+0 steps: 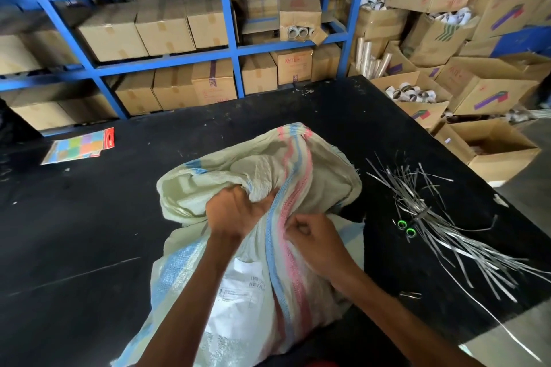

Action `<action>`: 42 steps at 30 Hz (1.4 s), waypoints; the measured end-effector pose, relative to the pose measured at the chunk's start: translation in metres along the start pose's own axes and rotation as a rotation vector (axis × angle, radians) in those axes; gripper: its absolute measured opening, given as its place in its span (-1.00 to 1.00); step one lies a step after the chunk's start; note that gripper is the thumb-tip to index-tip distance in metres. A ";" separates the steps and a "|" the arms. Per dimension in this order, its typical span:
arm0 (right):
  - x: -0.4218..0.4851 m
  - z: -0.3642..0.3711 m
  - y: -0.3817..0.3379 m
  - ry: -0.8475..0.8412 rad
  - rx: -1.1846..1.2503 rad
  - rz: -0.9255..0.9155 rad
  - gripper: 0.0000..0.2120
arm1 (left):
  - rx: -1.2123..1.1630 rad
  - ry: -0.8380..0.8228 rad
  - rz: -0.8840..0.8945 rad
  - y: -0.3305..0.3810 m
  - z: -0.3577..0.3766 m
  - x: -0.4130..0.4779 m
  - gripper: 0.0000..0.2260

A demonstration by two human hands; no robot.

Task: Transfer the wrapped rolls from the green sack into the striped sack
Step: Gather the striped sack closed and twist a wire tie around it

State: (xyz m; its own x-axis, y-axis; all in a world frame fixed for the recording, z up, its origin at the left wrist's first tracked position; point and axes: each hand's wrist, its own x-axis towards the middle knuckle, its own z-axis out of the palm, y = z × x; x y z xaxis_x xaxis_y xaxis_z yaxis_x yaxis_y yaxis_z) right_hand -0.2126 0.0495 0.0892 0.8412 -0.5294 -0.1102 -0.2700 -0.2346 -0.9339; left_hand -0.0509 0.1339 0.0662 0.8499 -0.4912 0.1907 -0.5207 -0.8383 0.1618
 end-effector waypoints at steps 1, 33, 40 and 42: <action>-0.004 0.009 0.000 -0.004 0.111 0.037 -0.71 | -0.004 0.008 -0.002 -0.004 0.001 0.000 -0.27; 0.040 0.113 0.025 0.020 0.527 0.091 -0.95 | 0.201 -0.188 0.439 -0.092 -0.053 -0.071 -0.73; 0.007 0.119 0.025 0.042 0.435 -0.030 -0.68 | 0.172 -0.418 0.498 -0.048 -0.084 -0.052 -0.66; -0.003 0.125 0.033 0.055 0.404 -0.080 -0.56 | 0.189 -0.479 0.509 -0.039 -0.089 -0.041 -0.68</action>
State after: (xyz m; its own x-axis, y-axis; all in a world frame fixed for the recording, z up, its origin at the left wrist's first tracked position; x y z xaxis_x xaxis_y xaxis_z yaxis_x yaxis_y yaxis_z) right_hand -0.1651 0.1457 0.0164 0.8230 -0.5676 -0.0239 0.0100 0.0566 -0.9983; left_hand -0.0723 0.2077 0.1381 0.4702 -0.8450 -0.2546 -0.8754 -0.4833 -0.0127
